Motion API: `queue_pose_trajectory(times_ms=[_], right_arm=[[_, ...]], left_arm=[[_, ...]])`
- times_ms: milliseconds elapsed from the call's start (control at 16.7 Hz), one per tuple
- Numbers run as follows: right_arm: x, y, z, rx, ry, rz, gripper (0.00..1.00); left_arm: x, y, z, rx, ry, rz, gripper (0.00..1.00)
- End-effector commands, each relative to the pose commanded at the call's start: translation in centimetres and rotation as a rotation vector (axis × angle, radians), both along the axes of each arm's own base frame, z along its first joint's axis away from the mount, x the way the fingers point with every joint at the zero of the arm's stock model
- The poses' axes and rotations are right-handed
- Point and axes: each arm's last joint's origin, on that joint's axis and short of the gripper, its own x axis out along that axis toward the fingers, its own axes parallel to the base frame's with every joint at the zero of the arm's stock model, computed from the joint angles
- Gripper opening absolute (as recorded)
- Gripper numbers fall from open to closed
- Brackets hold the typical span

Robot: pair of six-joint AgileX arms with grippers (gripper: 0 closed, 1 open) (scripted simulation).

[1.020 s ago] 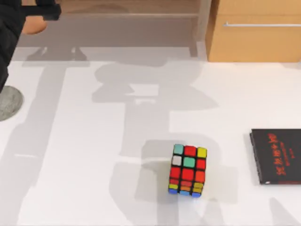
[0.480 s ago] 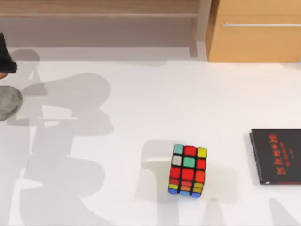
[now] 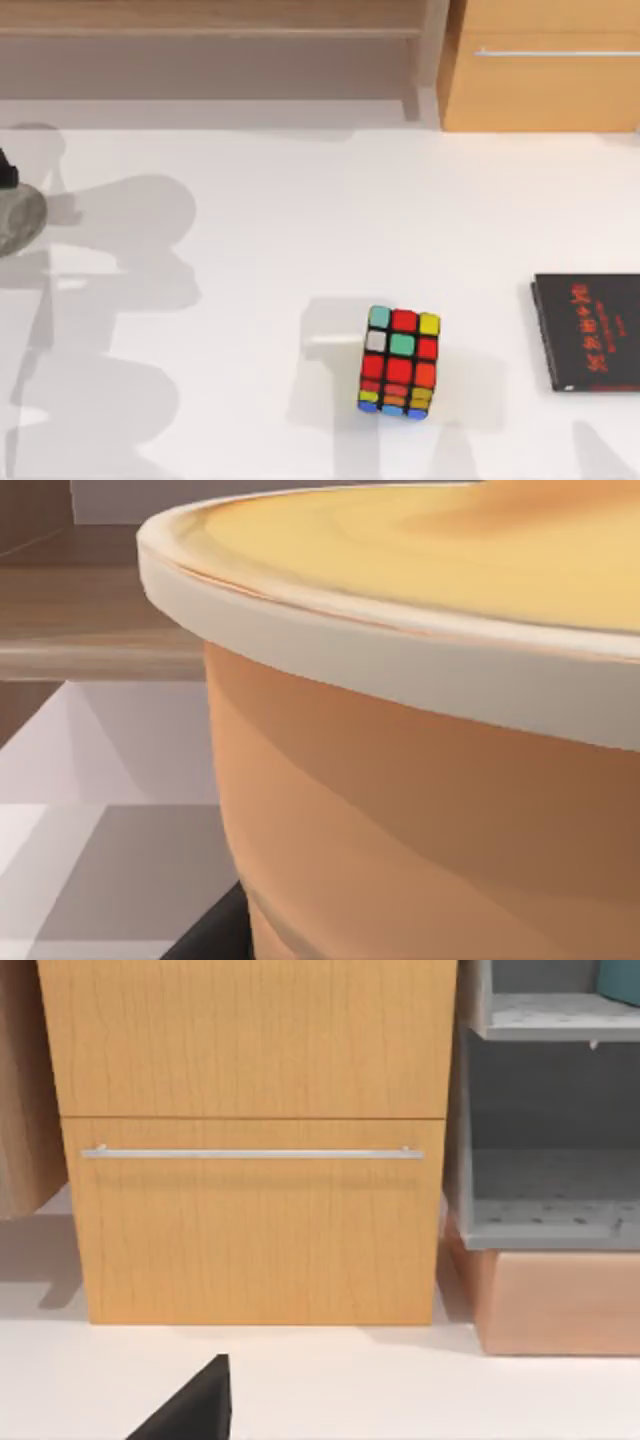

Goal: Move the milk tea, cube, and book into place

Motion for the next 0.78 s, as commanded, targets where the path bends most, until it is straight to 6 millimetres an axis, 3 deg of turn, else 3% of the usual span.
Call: queue_pose_trajectory(times_ms=[780], right_arm=[[0.0,0.0,0.0,0.000,0.000,0.000,1.00]], left_arm=[[-0.1,0.1,-3.1,-0.003,0.002,0.001,0.00]])
